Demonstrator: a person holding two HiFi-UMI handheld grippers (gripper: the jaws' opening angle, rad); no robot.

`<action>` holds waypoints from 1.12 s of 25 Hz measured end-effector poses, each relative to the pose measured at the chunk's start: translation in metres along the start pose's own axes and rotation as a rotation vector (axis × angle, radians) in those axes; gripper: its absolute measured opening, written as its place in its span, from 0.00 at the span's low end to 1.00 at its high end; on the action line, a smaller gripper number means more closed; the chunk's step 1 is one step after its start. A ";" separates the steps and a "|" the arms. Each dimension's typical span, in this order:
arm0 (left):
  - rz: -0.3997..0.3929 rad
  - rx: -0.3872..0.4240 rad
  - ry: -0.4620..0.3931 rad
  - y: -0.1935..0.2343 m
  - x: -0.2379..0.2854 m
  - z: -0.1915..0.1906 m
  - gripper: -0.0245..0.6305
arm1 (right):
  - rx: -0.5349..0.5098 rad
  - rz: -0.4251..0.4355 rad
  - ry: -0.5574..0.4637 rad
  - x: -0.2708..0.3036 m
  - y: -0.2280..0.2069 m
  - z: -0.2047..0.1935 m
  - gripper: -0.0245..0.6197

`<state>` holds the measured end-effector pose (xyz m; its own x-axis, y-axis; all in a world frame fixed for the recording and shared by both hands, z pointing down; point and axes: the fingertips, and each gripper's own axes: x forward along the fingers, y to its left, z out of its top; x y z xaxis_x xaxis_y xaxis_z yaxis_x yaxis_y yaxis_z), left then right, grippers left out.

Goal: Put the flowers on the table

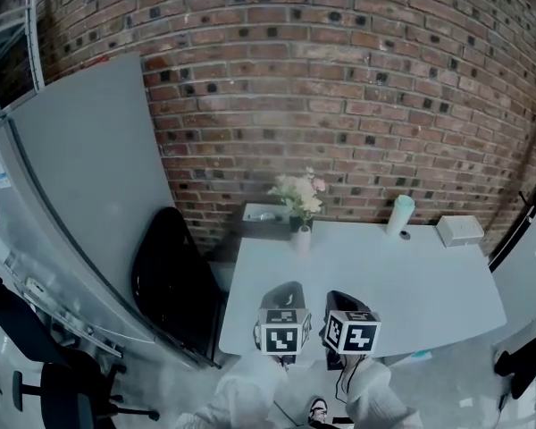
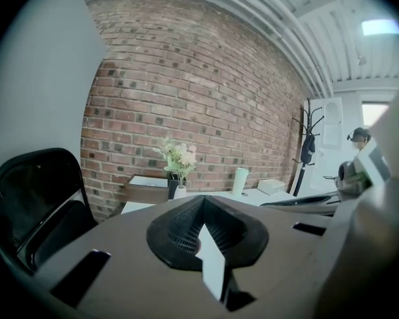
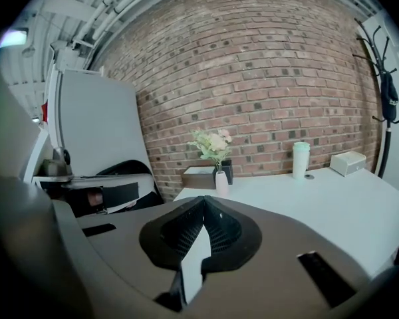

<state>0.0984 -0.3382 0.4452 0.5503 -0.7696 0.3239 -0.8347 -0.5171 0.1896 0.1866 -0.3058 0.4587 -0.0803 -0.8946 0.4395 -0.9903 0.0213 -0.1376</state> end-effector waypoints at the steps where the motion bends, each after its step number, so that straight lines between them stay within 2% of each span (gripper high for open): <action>1: 0.002 0.006 -0.004 -0.001 0.001 0.002 0.05 | -0.005 0.005 -0.003 -0.001 0.000 0.002 0.07; 6: 0.023 0.039 -0.021 -0.008 0.007 0.012 0.05 | -0.024 0.031 -0.003 0.000 -0.005 0.010 0.07; 18: 0.037 0.064 -0.013 -0.016 0.021 0.017 0.05 | -0.060 0.018 -0.007 0.004 -0.021 0.023 0.07; 28: 0.047 0.071 -0.011 -0.024 0.023 0.017 0.05 | -0.043 0.028 -0.016 0.003 -0.031 0.026 0.07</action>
<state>0.1317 -0.3501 0.4327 0.5107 -0.7978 0.3206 -0.8564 -0.5050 0.1075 0.2204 -0.3207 0.4418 -0.1062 -0.9006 0.4215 -0.9917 0.0649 -0.1113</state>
